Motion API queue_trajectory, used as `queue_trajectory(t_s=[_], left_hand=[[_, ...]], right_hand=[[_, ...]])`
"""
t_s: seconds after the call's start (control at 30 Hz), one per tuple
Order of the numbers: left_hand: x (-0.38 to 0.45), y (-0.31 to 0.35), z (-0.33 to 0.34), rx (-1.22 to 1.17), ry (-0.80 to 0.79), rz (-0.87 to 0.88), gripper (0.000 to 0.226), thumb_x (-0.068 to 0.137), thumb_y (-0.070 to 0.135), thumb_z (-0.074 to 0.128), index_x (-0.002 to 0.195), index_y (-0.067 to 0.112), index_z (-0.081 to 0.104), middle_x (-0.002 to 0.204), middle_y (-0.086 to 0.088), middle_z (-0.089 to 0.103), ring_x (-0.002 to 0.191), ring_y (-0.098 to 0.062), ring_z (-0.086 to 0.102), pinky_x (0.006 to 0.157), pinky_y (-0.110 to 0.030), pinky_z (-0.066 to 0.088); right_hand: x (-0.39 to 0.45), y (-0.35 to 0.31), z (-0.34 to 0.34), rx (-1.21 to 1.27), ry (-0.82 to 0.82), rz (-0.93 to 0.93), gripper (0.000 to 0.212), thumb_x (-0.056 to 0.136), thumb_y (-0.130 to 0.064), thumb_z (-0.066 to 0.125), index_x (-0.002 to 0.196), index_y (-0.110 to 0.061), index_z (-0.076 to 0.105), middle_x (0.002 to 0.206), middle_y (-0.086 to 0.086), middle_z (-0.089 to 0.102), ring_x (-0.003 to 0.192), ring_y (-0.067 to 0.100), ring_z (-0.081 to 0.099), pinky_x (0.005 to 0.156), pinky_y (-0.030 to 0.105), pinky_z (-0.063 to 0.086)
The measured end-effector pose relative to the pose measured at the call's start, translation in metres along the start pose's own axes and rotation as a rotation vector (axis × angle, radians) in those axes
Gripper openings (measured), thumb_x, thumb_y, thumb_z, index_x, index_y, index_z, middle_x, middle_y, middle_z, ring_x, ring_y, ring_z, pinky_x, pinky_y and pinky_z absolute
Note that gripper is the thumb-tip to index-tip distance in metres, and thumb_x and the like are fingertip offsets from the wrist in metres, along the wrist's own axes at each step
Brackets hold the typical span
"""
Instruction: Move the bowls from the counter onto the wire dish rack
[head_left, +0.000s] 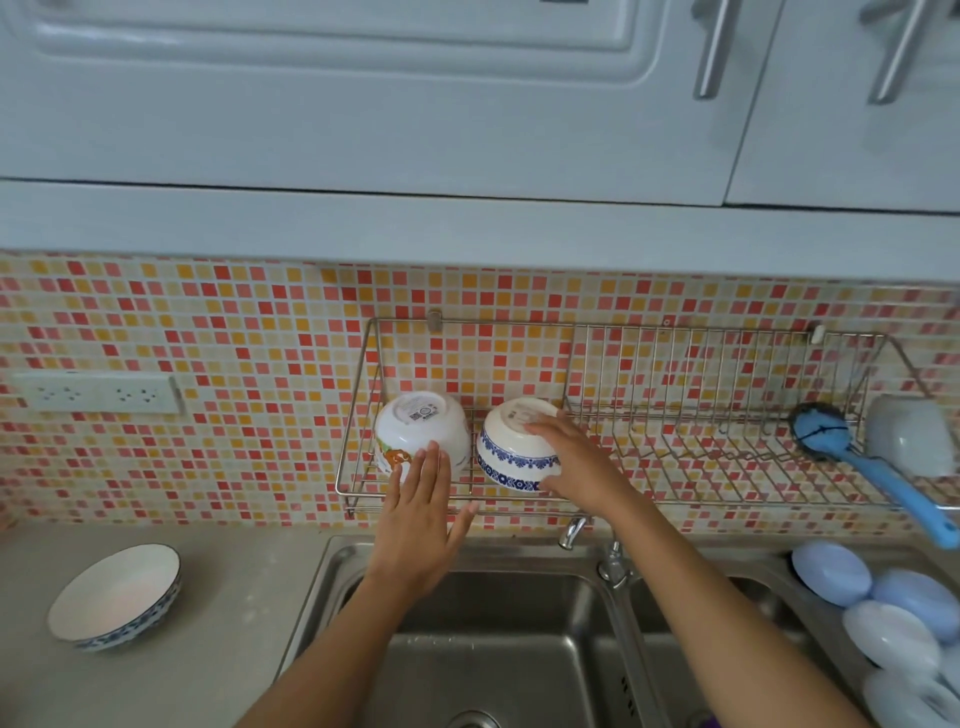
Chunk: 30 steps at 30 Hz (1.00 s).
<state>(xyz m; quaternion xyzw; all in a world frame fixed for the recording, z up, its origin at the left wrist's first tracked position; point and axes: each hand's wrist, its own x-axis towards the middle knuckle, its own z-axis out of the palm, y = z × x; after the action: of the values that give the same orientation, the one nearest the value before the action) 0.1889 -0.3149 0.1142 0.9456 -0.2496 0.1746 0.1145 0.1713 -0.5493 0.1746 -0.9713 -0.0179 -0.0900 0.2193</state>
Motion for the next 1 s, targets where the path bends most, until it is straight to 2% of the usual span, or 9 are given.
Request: queue_trajectory(t_s=[0.07, 0.13, 0.27, 0.4, 0.53, 0.67, 0.77, 0.87, 1.0], left_hand=[[0.001, 0.001, -0.001, -0.011, 0.002, -0.016, 0.077, 0.086, 0.066, -0.007, 0.147, 0.020, -0.016, 0.153, 0.003, -0.025, 0.139, -0.016, -0.028, 0.111, -0.033, -0.023], [0.005, 0.001, -0.002, -0.039, 0.003, -0.029, 0.074, 0.086, 0.063, -0.007, 0.147, 0.021, -0.019, 0.152, 0.004, -0.029, 0.138, -0.014, -0.031, 0.111, -0.032, -0.026], [0.024, -0.011, -0.005, -0.050, 0.006, -0.062, 0.076, 0.085, 0.065, -0.007, 0.147, 0.022, -0.017, 0.154, 0.001, -0.026, 0.140, -0.022, -0.026, 0.112, -0.039, -0.016], [0.034, -0.020, -0.008, -0.006, -0.042, -0.085, 0.081, 0.079, 0.065, -0.015, 0.147, 0.022, -0.017, 0.154, 0.001, -0.025, 0.142, -0.027, -0.019, 0.114, -0.045, -0.009], [0.033, -0.021, -0.007, 0.018, -0.047, -0.079, 0.077, 0.082, 0.060, -0.014, 0.148, 0.021, -0.016, 0.155, 0.000, -0.024, 0.143, -0.029, -0.016, 0.116, -0.048, -0.004], [0.033, -0.022, -0.008, 0.006, -0.079, -0.082, 0.074, 0.085, 0.061, -0.011, 0.146, 0.021, -0.020, 0.154, 0.000, -0.026, 0.142, -0.028, -0.019, 0.117, -0.051, -0.001], [0.023, -0.026, -0.012, 0.008, -0.098, -0.065, 0.071, 0.091, 0.059, 0.000, 0.147, 0.019, -0.019, 0.155, 0.000, -0.024, 0.142, -0.024, -0.020, 0.118, -0.049, -0.004], [0.000, -0.042, -0.021, -0.044, -0.070, -0.026, 0.068, 0.095, 0.056, 0.008, 0.148, 0.019, -0.012, 0.156, 0.000, -0.017, 0.142, -0.019, -0.021, 0.116, -0.040, -0.013], [-0.052, -0.089, -0.054, -0.130, 0.066, 0.006, 0.053, 0.100, 0.045, 0.020, 0.149, 0.024, 0.018, 0.157, 0.003, 0.015, 0.145, -0.014, 0.005, 0.116, -0.033, -0.007]], right_hand=[[-0.004, -0.003, 0.002, 0.015, 0.008, 0.011, 0.076, 0.087, -0.010, 0.065, 0.151, -0.026, 0.029, 0.163, -0.005, 0.014, 0.151, 0.017, 0.006, 0.119, 0.045, 0.024], [-0.009, -0.008, 0.009, -0.063, 0.024, 0.016, 0.071, 0.093, -0.029, 0.055, 0.154, -0.026, 0.019, 0.164, -0.007, 0.006, 0.151, 0.016, 0.000, 0.119, 0.047, 0.023], [-0.014, -0.014, 0.027, -0.339, 0.063, -0.016, 0.075, 0.097, -0.061, 0.025, 0.155, -0.027, -0.007, 0.159, -0.008, -0.020, 0.148, 0.016, -0.017, 0.122, 0.046, 0.002], [-0.014, -0.013, 0.029, -0.378, 0.040, 0.007, 0.075, 0.095, -0.066, 0.012, 0.155, -0.027, -0.012, 0.156, -0.010, -0.024, 0.145, 0.014, -0.023, 0.122, 0.046, -0.002], [-0.014, -0.016, 0.030, -0.382, 0.046, 0.055, 0.080, 0.094, -0.067, 0.012, 0.154, -0.022, -0.013, 0.153, -0.009, -0.027, 0.141, 0.011, -0.026, 0.122, 0.046, -0.003], [-0.011, -0.013, 0.033, -0.370, 0.049, 0.097, 0.086, 0.091, -0.071, 0.008, 0.154, -0.018, -0.015, 0.161, -0.001, -0.019, 0.147, 0.016, -0.019, 0.122, 0.046, 0.000], [-0.018, -0.018, 0.041, -0.415, 0.114, 0.144, 0.082, 0.094, -0.065, 0.005, 0.155, -0.013, -0.009, 0.163, 0.005, -0.010, 0.150, 0.019, -0.009, 0.123, 0.045, 0.003], [-0.034, -0.035, 0.061, -0.370, 0.307, 0.172, 0.073, 0.099, -0.054, 0.006, 0.154, -0.006, 0.017, 0.162, 0.012, 0.015, 0.150, 0.024, 0.010, 0.122, 0.049, 0.009], [-0.048, -0.088, 0.111, -0.208, 0.464, 0.016, 0.060, 0.098, -0.047, 0.034, 0.145, -0.011, 0.043, 0.154, 0.011, 0.036, 0.146, 0.026, 0.026, 0.120, 0.053, 0.007]])
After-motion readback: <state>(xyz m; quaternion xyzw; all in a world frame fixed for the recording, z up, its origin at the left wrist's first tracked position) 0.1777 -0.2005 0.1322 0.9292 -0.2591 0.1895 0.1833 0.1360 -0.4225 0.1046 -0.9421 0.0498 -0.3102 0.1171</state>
